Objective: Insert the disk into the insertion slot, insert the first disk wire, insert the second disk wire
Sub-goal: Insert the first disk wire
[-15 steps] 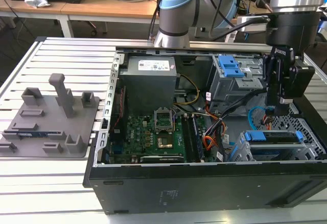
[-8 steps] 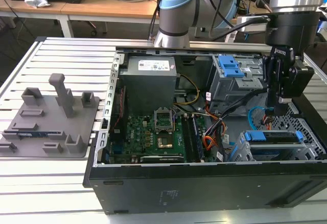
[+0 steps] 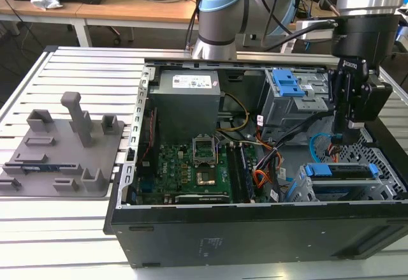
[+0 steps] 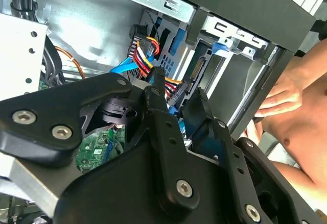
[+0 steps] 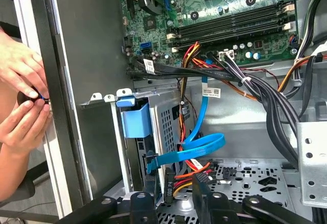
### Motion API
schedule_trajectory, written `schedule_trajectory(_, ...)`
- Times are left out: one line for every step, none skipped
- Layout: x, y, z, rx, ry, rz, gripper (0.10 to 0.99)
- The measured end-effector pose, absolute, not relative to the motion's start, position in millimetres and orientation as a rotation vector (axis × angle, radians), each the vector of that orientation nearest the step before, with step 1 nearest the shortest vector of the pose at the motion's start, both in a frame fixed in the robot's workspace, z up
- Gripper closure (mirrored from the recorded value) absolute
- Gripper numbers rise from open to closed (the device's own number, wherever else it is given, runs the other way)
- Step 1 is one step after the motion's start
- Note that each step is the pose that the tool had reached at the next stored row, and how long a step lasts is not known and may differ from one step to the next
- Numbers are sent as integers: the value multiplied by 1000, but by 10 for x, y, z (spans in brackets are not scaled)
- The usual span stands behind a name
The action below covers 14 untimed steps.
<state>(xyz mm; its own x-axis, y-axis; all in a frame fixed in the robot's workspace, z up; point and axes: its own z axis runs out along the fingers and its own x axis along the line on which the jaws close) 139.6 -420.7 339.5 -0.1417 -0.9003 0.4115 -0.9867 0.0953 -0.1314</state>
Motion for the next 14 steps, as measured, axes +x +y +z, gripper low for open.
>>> schedule_trajectory(1396,-4206,3391,1892,-2145,558,675)
schedule_trajectory(1396,-4206,3388,1892,-2145,557,675)
schedule_trajectory(1396,-4203,3384,1892,-2145,557,757)
schedule_trajectory(1396,-4202,3383,1892,-2145,558,757)
schedule_trajectory(1396,-4201,3381,1892,-2145,558,757)
schedule_trajectory(1396,-4200,3379,1892,-2144,558,827)
schedule_trajectory(1396,-4200,3379,1892,-2144,558,827)
schedule_trajectory(1396,-4199,3377,1891,-2144,559,827)
schedule_trajectory(1396,-4199,3375,1891,-2143,560,827)
schedule_trajectory(1396,-4199,3374,1889,-2141,563,827)
schedule_trajectory(1396,-4190,3375,1879,-2128,582,827)
schedule_trajectory(1396,-4182,3375,1875,-2122,589,827)
schedule_trajectory(1396,-4177,3374,1872,-2119,594,827)
schedule_trajectory(1396,-4169,3372,1871,-2117,597,827)
